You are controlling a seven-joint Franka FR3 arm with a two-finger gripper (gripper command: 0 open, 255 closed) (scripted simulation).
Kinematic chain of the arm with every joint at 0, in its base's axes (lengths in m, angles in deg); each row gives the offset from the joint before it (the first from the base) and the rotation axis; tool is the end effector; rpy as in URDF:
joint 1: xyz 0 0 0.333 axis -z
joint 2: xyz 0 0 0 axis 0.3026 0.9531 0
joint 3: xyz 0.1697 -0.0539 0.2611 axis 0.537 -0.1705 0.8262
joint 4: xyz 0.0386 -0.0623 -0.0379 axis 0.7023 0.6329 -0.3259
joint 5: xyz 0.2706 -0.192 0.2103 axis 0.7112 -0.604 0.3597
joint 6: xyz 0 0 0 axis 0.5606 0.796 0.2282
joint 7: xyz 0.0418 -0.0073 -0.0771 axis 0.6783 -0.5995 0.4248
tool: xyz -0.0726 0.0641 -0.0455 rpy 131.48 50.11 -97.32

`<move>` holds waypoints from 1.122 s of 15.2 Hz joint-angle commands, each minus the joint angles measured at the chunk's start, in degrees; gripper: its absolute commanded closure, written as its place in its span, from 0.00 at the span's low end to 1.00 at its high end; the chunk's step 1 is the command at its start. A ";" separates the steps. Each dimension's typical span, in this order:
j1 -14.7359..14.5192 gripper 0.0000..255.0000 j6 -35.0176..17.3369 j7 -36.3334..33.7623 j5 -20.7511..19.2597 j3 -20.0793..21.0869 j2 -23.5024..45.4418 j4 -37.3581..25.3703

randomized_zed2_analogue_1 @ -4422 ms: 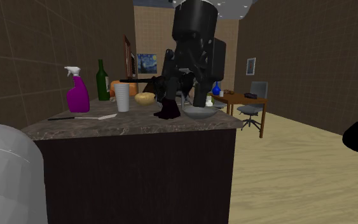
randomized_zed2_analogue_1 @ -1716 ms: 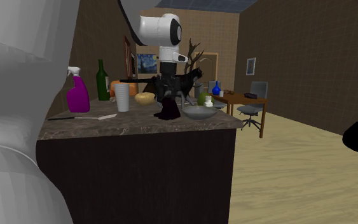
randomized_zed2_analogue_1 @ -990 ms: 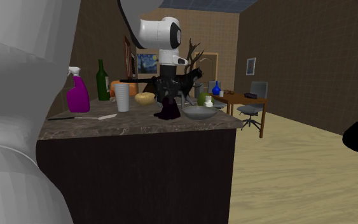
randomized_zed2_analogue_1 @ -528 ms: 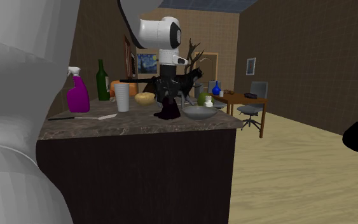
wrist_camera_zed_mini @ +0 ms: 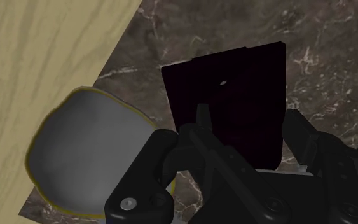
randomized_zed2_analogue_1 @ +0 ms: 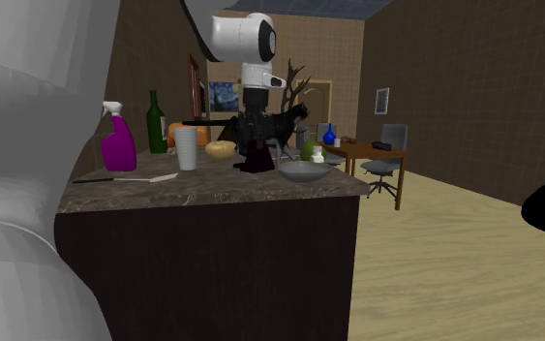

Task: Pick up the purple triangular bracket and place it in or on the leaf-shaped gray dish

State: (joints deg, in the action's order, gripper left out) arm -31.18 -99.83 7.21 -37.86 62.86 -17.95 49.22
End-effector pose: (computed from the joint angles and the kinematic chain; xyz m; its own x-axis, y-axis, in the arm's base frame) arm 0.5100 0.3933 0.5102 0.9994 0.0239 -0.0240 0.0220 -0.9968 -0.0769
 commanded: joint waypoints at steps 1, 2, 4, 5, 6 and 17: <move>-0.22 1.00 1.77 -0.18 -0.09 0.06 0.19 -1.95; -0.28 1.00 2.55 -0.22 -0.10 0.08 0.22 -2.77; -0.42 1.00 4.14 -0.30 -0.15 0.12 0.34 -4.47; -0.50 1.00 4.95 -0.35 -0.19 0.15 0.42 -5.35; -0.59 1.00 5.76 -0.40 -0.24 0.16 0.52 -6.26; -1.27 1.00 14.92 0.03 -1.20 -0.03 2.88 -17.62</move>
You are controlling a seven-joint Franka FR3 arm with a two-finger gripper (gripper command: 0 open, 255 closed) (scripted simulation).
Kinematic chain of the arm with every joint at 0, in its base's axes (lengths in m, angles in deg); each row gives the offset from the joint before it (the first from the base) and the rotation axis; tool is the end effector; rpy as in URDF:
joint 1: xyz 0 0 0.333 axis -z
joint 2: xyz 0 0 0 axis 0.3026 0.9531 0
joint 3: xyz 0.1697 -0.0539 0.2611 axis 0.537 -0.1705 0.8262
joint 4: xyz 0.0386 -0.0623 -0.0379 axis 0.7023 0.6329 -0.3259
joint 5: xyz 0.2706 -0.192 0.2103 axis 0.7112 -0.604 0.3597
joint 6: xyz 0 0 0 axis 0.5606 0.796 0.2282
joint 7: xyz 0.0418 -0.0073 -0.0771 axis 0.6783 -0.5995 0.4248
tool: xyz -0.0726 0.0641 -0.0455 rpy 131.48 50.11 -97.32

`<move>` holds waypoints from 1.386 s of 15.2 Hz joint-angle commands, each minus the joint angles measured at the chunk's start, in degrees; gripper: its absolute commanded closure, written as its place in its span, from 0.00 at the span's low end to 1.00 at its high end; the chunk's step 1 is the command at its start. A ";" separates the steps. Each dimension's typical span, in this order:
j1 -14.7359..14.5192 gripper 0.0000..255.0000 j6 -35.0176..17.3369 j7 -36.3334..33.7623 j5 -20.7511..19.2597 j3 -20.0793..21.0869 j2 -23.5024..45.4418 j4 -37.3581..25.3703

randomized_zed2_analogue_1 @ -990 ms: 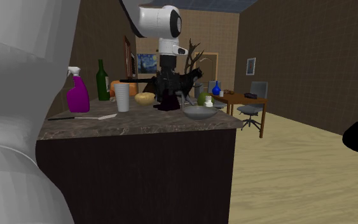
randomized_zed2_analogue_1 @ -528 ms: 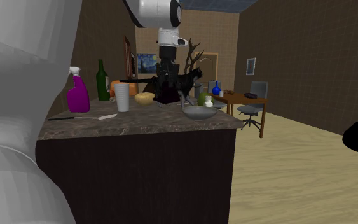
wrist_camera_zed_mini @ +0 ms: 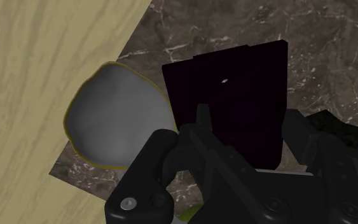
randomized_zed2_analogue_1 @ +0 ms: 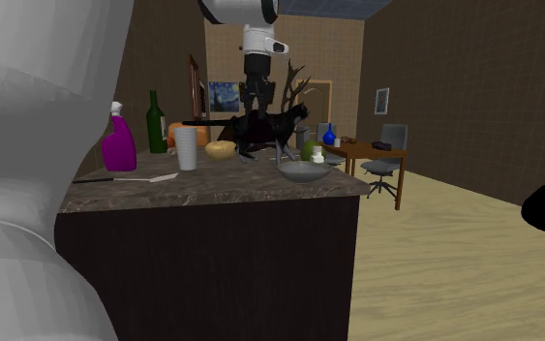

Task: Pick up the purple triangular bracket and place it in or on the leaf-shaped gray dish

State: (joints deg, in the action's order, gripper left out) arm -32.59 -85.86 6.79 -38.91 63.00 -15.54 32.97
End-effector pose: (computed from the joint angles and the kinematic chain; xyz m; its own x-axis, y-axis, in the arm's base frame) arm 0.5141 0.3887 0.5980 0.9994 0.0238 -0.0240 0.0218 -0.9968 -0.0770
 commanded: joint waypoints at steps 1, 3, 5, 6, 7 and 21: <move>0.82 1.00 1.66 1.57 -0.19 -0.53 0.86 -2.41; 2.06 1.00 3.24 3.76 -0.36 -1.23 1.88 -4.88; 3.16 1.00 5.03 5.89 -0.68 -1.92 3.30 -7.94; 3.65 1.00 6.03 6.94 -0.90 -2.26 4.17 -9.73; 4.07 1.00 7.11 7.97 -1.17 -2.60 5.16 -11.73; 8.41 1.00 2.56 13.06 -0.81 -3.84 5.82 -7.53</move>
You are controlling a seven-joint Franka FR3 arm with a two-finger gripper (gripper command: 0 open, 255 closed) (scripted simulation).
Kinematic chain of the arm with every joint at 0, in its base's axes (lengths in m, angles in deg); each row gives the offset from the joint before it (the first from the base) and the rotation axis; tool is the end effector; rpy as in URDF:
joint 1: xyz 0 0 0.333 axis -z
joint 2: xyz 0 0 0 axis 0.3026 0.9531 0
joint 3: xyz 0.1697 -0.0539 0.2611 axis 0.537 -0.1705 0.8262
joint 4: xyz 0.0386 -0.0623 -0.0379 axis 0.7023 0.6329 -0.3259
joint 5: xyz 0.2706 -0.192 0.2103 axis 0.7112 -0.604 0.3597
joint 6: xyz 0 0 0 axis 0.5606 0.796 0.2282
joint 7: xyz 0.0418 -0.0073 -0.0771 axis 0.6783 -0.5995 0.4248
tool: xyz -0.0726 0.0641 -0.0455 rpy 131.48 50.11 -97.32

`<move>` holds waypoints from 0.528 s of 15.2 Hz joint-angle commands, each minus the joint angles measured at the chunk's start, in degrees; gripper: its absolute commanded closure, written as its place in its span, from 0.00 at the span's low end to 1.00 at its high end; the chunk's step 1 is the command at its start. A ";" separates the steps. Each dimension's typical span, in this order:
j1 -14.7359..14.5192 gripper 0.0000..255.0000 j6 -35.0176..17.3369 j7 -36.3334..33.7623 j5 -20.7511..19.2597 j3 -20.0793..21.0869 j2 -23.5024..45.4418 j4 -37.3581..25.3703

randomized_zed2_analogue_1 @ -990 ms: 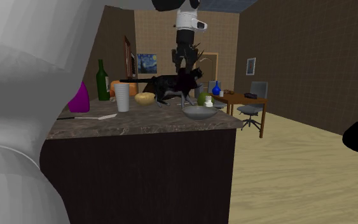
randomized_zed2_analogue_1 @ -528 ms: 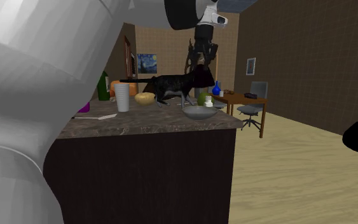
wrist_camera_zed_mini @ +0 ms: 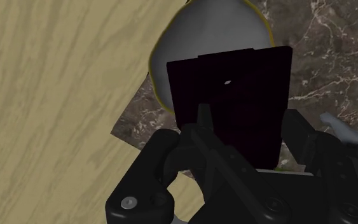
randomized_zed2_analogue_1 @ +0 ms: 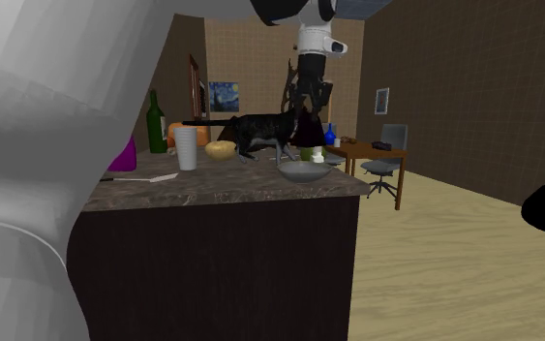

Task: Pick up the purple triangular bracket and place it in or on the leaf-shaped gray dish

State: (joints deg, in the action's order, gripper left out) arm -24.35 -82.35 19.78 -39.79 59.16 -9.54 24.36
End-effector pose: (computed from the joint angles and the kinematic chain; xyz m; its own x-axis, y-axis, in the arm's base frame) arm 0.6103 0.2702 0.5918 0.9994 0.0236 -0.0249 0.0216 -0.9968 -0.0765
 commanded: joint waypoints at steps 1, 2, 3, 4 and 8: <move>0.40 1.00 -1.95 0.13 0.22 0.00 -0.56 2.45; 0.61 1.00 -2.92 0.20 0.35 0.00 -0.90 3.76; 0.80 1.00 -3.87 0.26 0.47 0.00 -1.21 5.02; 0.98 1.00 -4.80 0.33 0.58 0.00 -1.49 6.23; 1.57 1.00 -8.35 0.55 0.90 -0.03 -2.35 10.63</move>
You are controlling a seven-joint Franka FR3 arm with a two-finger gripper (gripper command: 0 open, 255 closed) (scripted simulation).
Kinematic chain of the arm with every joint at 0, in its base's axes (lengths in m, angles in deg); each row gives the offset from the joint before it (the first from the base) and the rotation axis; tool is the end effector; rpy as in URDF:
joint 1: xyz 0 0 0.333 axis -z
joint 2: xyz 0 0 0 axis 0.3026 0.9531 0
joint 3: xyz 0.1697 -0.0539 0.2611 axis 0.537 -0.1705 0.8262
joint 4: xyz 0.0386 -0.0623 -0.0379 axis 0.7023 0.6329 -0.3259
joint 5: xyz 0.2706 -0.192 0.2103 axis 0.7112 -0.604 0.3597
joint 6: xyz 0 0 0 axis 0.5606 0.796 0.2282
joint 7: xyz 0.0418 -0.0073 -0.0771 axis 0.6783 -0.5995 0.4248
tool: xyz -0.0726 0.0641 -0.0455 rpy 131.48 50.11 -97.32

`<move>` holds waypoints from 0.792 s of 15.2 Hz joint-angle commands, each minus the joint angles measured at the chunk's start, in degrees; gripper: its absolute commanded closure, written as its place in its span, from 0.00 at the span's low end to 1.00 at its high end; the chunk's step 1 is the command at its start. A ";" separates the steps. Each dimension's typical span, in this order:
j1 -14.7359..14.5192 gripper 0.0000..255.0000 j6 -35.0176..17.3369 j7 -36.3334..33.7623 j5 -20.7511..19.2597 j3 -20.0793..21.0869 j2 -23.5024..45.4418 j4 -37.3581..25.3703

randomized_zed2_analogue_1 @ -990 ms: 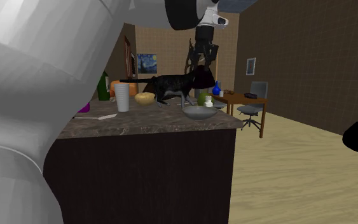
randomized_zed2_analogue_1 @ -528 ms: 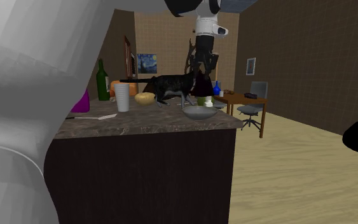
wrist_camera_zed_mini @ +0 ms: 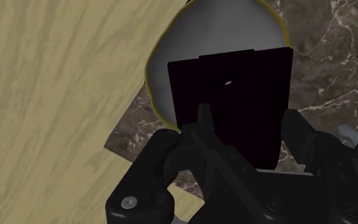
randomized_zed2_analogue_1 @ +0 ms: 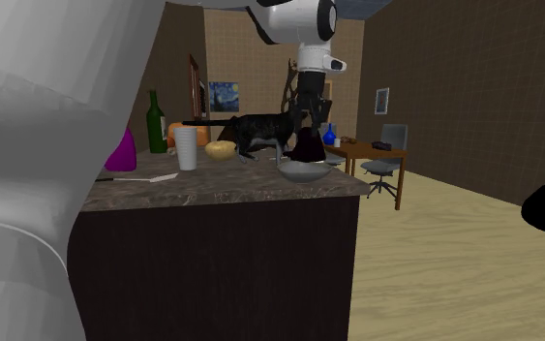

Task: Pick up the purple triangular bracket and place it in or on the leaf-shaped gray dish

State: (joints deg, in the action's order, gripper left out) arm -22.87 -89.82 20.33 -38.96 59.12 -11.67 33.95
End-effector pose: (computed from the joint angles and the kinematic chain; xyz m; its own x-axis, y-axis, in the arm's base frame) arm 0.6116 0.2699 0.5491 0.9994 0.0236 -0.0250 0.0216 -0.9968 -0.0765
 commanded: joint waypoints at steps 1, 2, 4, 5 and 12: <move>0.22 1.00 -1.74 0.05 0.13 0.00 -0.38 2.06; 0.41 1.00 -3.24 0.13 0.21 -0.03 -0.61 3.79; 0.42 1.00 -3.24 0.13 0.22 -0.03 -0.61 3.79; 0.41 1.00 -3.24 0.13 0.22 -0.03 -0.61 3.79; 0.41 0.00 -3.24 0.13 0.21 -0.03 -0.61 3.79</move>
State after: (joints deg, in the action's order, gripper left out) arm -22.46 -93.05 20.46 -38.75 59.09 -12.28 37.74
